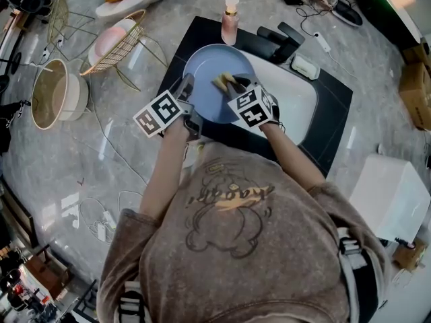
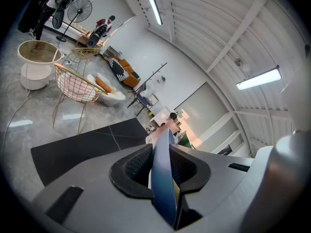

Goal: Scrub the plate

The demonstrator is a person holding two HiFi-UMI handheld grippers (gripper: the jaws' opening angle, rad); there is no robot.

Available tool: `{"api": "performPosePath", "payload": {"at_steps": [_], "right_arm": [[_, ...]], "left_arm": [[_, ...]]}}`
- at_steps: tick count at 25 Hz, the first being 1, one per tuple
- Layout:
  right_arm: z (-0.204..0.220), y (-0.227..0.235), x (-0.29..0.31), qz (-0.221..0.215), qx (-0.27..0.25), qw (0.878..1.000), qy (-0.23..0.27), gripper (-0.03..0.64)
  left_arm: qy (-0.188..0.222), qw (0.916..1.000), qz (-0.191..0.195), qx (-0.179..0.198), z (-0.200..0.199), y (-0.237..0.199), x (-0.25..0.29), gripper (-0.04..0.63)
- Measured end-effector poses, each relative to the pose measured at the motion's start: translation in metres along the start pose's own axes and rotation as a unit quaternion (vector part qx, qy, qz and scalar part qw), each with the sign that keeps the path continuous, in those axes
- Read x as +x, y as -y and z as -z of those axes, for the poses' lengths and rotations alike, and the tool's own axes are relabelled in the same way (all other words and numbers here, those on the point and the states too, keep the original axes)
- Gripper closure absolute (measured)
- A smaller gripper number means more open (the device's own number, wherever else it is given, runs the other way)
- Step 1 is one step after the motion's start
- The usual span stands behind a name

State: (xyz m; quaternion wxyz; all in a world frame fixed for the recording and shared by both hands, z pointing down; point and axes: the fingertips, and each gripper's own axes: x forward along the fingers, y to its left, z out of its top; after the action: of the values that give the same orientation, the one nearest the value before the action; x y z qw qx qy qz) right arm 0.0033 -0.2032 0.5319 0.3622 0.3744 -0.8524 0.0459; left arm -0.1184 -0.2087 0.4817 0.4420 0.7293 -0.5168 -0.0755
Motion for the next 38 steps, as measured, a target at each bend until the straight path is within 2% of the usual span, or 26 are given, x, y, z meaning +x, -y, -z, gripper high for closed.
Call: {"api": "performPosePath", "payload": {"at_steps": [12,17,22,25,32,38], "right_arm": [[-0.026,-0.045,-0.009,-0.056,-0.011,0.998,0.033,0.565],[-0.032,-0.061,-0.014,-0.081,-0.039,0.995,0.044,0.565],[-0.029,-0.065,-0.024,-0.095,-0.051,0.993,0.044,0.565],[-0.034,-0.057,-0.031,-0.099,-0.032,0.993,0.055,0.565],[-0.064,-0.011,-0.061,-0.064,0.023,0.992,0.111,0.565],[-0.062,0.031,-0.086,-0.012,0.081,0.987,0.138,0.565]], "left_arm": [[0.013,0.9999,-0.007,-0.004,-0.006,-0.006,-0.007,0.513],[0.025,0.9996,-0.010,-0.005,-0.015,-0.010,-0.009,0.514],[0.040,0.9992,-0.009,-0.006,-0.025,-0.011,-0.014,0.514],[0.046,0.9989,-0.007,-0.008,-0.030,-0.012,-0.017,0.514],[0.054,0.9985,-0.007,-0.008,-0.037,-0.015,-0.026,0.515],[0.051,0.9985,-0.014,-0.015,-0.035,-0.025,-0.034,0.515]]}}
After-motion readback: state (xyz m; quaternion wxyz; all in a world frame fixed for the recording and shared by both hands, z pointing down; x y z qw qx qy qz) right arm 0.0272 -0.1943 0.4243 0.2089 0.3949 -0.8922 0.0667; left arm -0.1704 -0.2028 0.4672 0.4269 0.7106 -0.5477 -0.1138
